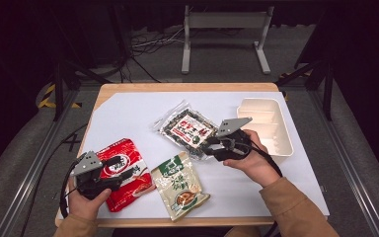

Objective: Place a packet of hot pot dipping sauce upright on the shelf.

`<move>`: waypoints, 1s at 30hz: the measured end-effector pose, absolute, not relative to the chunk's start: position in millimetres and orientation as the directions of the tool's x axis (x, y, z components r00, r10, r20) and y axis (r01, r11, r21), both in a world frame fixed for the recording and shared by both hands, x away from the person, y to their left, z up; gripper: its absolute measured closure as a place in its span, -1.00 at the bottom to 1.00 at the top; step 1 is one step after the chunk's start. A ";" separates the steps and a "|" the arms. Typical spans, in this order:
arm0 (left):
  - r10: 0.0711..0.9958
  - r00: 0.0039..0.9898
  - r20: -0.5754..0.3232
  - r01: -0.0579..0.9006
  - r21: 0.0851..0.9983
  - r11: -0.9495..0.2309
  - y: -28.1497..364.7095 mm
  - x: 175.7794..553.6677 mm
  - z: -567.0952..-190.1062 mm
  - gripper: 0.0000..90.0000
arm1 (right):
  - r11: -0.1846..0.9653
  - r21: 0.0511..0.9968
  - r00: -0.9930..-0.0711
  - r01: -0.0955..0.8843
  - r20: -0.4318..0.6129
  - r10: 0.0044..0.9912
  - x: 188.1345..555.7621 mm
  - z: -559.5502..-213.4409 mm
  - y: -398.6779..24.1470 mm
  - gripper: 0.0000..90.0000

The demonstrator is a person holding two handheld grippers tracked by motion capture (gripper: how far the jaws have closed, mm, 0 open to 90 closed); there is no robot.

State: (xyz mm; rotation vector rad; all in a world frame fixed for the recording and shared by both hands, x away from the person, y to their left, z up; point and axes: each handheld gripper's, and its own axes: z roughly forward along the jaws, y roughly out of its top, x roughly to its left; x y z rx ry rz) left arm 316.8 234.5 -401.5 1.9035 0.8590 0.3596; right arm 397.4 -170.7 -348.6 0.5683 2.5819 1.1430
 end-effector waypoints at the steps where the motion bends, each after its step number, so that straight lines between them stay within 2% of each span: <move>1: 0.699 0.707 -0.109 0.406 0.871 -0.275 234.6 316.8 -401.4 -0.26 | 0.611 0.754 -0.893 0.241 -0.075 0.444 398.4 -347.8 -169.4 0.29; 9: 0.704 0.702 -0.108 0.404 0.874 -0.269 236.8 316.8 -400.4 -0.26 | 0.614 0.757 -0.918 0.221 -0.050 0.393 406.1 -343.3 -155.3 0.27; 11: 0.703 0.703 -0.109 0.403 0.875 -0.267 237.2 317.2 -400.5 -0.26 | 0.630 0.744 -0.925 0.223 -0.043 0.378 411.6 -342.7 -147.7 0.12; 20: 0.704 0.701 -0.115 0.406 0.875 -0.262 238.1 318.2 -400.5 -0.26 | 0.659 0.717 -0.932 0.229 -0.033 0.360 426.4 -346.3 -129.7 -0.05; 24: 0.703 0.702 -0.115 0.409 0.874 -0.264 237.3 318.3 -401.1 -0.26 | 0.669 0.702 -0.939 0.245 0.001 0.343 433.9 -351.4 -121.6 -0.17; 30: 0.704 0.700 -0.118 0.411 0.873 -0.263 237.1 318.3 -401.3 -0.27 | 0.693 0.669 -0.945 0.270 0.045 0.324 444.4 -361.5 -110.9 -0.24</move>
